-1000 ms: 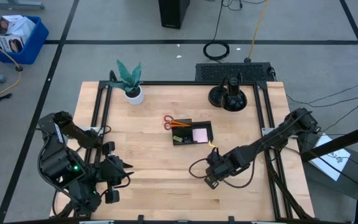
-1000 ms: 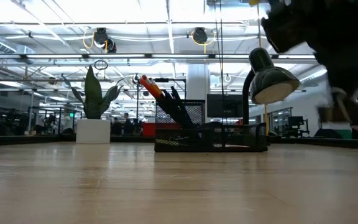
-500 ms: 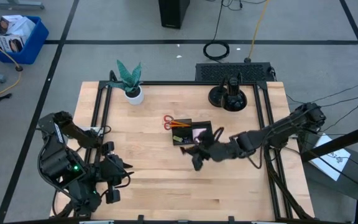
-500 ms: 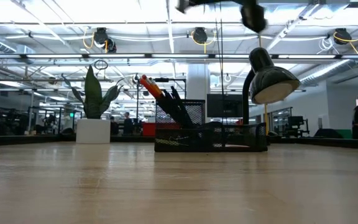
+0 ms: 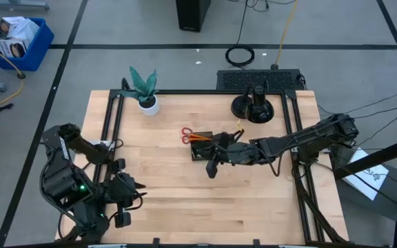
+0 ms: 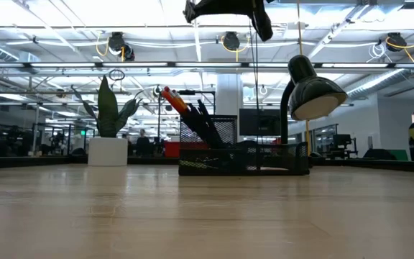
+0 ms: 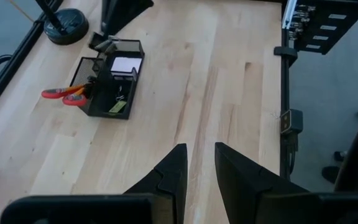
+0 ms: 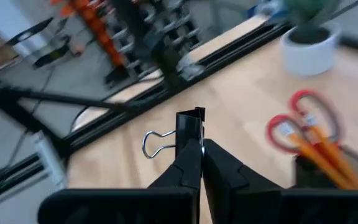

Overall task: Pick and place office supplies into organizer
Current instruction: Put the black binder clip into the desk organizer

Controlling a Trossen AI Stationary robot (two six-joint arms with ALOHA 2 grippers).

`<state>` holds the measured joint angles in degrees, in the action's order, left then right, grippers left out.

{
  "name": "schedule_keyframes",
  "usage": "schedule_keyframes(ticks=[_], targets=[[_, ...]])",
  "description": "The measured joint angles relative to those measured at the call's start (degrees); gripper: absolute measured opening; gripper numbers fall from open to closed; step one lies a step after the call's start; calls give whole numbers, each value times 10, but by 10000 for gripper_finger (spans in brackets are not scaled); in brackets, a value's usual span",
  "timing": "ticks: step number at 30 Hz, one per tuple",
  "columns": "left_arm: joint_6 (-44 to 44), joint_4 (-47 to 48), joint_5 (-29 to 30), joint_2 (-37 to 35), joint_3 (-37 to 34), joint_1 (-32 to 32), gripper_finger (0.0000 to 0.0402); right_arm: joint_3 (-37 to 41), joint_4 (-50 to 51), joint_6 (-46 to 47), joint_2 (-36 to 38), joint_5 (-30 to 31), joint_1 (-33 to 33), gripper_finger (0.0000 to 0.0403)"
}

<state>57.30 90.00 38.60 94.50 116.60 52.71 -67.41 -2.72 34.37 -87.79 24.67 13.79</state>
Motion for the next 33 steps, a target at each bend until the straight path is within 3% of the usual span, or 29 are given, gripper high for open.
schedule_keyframes(ticks=[4,10,18,27,33], targets=[[0,0,1,0,0,0,86,0,13,7,-1,-84,-9,0],[0,0,4,0,0,0,85,0,58,27,-36,-142,-8,0],[9,0,5,0,0,0,85,-20,86,15,-97,-145,-22,0],[9,0,5,0,0,0,85,-73,246,-50,-140,-171,-53,0],[11,0,5,0,0,0,86,-74,241,-68,-142,-164,-59,0]])
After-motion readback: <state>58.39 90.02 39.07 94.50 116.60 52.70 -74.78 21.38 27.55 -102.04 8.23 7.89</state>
